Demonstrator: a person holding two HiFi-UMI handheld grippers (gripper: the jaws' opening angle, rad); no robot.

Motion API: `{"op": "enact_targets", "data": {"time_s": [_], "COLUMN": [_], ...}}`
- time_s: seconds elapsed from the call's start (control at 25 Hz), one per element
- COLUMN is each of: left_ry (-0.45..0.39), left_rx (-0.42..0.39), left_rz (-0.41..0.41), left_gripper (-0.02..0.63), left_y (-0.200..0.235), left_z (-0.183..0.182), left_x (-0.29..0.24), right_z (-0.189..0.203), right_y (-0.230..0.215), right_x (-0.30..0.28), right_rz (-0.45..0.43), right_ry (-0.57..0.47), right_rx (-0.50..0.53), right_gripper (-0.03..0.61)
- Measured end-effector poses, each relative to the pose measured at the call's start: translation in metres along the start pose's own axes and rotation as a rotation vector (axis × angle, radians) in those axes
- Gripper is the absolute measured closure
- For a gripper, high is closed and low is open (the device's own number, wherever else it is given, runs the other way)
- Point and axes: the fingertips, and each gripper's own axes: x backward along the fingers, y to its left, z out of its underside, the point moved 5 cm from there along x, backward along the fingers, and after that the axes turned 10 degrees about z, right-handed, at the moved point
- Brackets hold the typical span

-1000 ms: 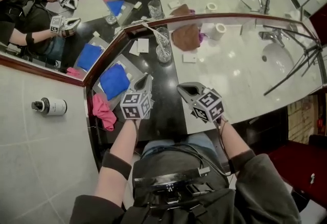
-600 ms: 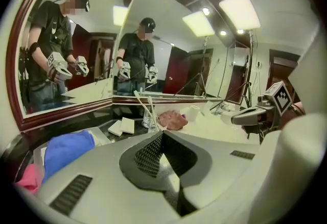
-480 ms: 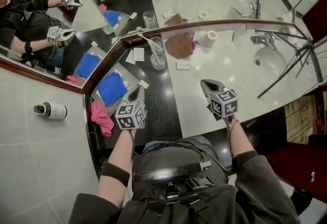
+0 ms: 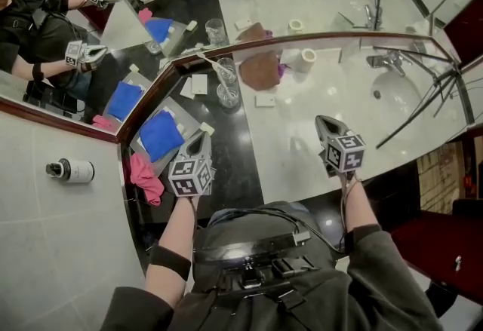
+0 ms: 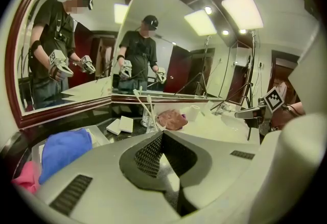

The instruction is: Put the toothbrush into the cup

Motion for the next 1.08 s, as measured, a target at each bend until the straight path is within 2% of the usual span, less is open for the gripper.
{"op": "enact_targets", "data": {"time_s": [0.36, 1.08], "left_ry": [0.024, 0.04], "left_rx": [0.03, 0.042], "left_rz": [-0.026, -0.039], "left_gripper": [0.612, 0.611], "left_y": [0.006, 0.009], "left_z": [0.008, 0.02], "left_x": [0.007, 0.015], "right_z": [0.007, 0.011], "right_y": [0.008, 0.016], "right_x": [-0.012, -0.008], "right_rz": [-0.021, -0.042], "right_ry": [0.021, 0.035], "right_rx": [0.024, 0.024], "right_gripper": [0.563, 0.563]}}
